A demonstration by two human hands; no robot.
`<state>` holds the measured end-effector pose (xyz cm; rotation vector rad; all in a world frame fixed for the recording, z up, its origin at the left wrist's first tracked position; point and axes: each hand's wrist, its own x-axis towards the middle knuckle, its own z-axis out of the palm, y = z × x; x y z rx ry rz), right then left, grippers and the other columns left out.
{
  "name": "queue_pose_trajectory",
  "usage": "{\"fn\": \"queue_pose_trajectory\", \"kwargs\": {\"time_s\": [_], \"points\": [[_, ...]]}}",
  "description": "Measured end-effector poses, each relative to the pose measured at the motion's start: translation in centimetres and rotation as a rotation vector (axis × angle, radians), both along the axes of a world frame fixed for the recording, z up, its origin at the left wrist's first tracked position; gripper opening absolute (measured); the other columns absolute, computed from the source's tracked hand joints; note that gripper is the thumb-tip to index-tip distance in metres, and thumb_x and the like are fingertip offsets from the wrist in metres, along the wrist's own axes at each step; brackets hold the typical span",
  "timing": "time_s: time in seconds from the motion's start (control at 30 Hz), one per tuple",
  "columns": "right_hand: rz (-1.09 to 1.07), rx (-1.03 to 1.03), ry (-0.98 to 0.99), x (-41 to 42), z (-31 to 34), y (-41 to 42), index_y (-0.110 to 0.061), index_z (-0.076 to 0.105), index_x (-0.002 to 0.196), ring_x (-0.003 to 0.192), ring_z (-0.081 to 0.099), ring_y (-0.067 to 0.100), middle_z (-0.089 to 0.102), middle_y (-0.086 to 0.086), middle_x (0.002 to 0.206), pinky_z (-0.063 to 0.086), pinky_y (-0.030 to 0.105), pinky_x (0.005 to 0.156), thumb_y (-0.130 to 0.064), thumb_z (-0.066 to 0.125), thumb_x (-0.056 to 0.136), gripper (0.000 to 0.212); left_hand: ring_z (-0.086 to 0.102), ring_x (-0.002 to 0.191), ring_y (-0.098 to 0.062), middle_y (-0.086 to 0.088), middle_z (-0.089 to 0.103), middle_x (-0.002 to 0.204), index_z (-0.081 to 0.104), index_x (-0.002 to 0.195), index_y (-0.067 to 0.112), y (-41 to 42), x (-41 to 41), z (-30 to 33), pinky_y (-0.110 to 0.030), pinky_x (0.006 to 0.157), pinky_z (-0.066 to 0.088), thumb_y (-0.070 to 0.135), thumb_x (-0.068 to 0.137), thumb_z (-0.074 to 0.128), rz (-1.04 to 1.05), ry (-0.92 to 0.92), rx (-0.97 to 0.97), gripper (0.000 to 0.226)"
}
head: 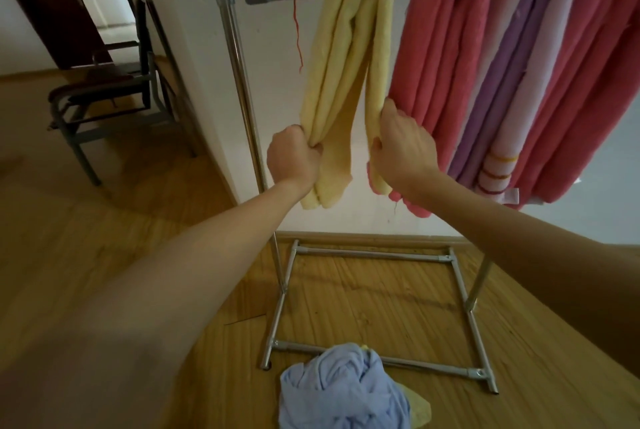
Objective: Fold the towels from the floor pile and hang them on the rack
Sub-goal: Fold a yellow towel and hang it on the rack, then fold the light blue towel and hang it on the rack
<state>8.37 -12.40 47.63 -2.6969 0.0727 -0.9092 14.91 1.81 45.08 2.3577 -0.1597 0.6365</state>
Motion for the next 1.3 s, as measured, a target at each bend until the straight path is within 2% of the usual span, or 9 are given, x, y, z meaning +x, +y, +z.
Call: {"fn": "queue_pose_trajectory", "kwargs": {"time_s": [0.23,0.37,0.47,0.7,0.83,0.93,1.07,1.17,1.3], "points": [[0.128,0.023,0.050,-0.4,-2.9,-2.1,-0.003,0.044,0.120,0.078,0.059,0.029,0.057,0.007,0.089,0.047,0.038,0.060,-0.003,0.049,0.086,0.035,0.057,0.078,-0.016,0.003,0.060,0.087,0.061,0.104,0.009,-2.1,-1.3,-2.7,-0.026,0.068,0.047,0.031,0.092,0.060,-0.237,0.003,-0.061,0.026],[0.202,0.018,0.078,-2.1,-7.0,-3.6,-0.004,0.046,0.124,0.094,0.058,0.030,0.061,0.011,0.109,0.037,0.030,0.065,-0.007,0.053,0.086,0.039,0.065,0.084,-0.017,-0.001,0.070,0.092,0.063,0.110,0.010,-1.1,-2.6,-7.3,-0.030,0.074,0.052,0.032,0.096,0.052,-0.338,0.036,0.018,0.029],[0.188,0.055,0.124,-3.7,-12.1,-4.4,-0.008,0.043,0.131,0.107,0.055,0.026,0.055,0.008,0.123,0.044,0.033,0.072,-0.009,0.055,0.086,0.047,0.066,0.098,-0.019,-0.006,0.071,0.108,0.059,0.124,0.010,0.5,-4.0,-13.1,-0.035,0.087,0.053,0.031,0.098,0.048,-0.315,0.130,0.091,0.036],[0.193,0.035,0.730,-6.8,-27.0,-4.0,-0.011,0.034,0.138,0.118,0.050,0.031,0.042,0.010,0.137,0.047,0.040,0.082,-0.008,0.050,0.088,0.052,0.057,0.116,-0.027,-0.012,0.060,0.128,0.054,0.131,0.008,4.4,-6.7,-27.6,-0.039,0.094,0.048,0.017,0.091,0.054,-0.356,0.555,0.342,0.041],[0.291,0.059,1.065,-8.4,-36.5,-2.7,-0.007,0.030,0.141,0.121,0.047,0.033,0.040,0.013,0.139,0.043,0.040,0.088,-0.005,0.049,0.089,0.054,0.060,0.109,-0.030,-0.013,0.064,0.119,0.060,0.122,0.007,5.5,-7.6,-35.8,-0.036,0.087,0.050,0.014,0.090,0.055,-0.419,0.770,0.430,0.033],[0.360,0.093,1.184,-9.8,-43.1,-1.7,-0.002,0.035,0.136,0.119,0.049,0.034,0.043,0.017,0.136,0.045,0.042,0.089,-0.004,0.050,0.086,0.052,0.063,0.098,-0.032,-0.014,0.068,0.103,0.064,0.108,0.007,6.1,-8.8,-41.5,-0.045,0.081,0.051,0.015,0.088,0.056,-0.453,0.882,0.434,0.024],[0.362,0.075,1.273,-10.9,-48.8,-0.5,-0.007,0.038,0.134,0.115,0.051,0.029,0.048,0.012,0.132,0.046,0.040,0.081,-0.004,0.047,0.087,0.048,0.059,0.108,-0.032,-0.015,0.064,0.116,0.060,0.120,0.007,6.3,-10.7,-47.5,-0.043,0.086,0.049,0.015,0.092,0.053,-0.515,0.987,0.428,0.030],[0.336,0.108,1.297,-10.8,-51.8,-0.3,-0.009,0.032,0.141,0.116,0.051,0.027,0.041,0.009,0.142,0.041,0.033,0.074,-0.002,0.045,0.089,0.054,0.056,0.116,-0.030,-0.013,0.059,0.127,0.054,0.129,0.007,5.4,-11.6,-50.2,-0.041,0.092,0.047,0.018,0.093,0.055,-0.597,1.006,0.459,0.037],[0.299,0.234,1.327,-10.6,-54.1,-0.2,-0.010,0.018,0.149,0.125,0.047,0.029,0.028,0.009,0.152,0.044,0.039,0.093,-0.003,0.047,0.089,0.067,0.050,0.122,-0.027,-0.010,0.053,0.134,0.048,0.135,0.010,3.9,-12.6,-52.5,-0.038,0.099,0.043,0.020,0.092,0.056,-0.655,0.924,0.533,0.044]]}}
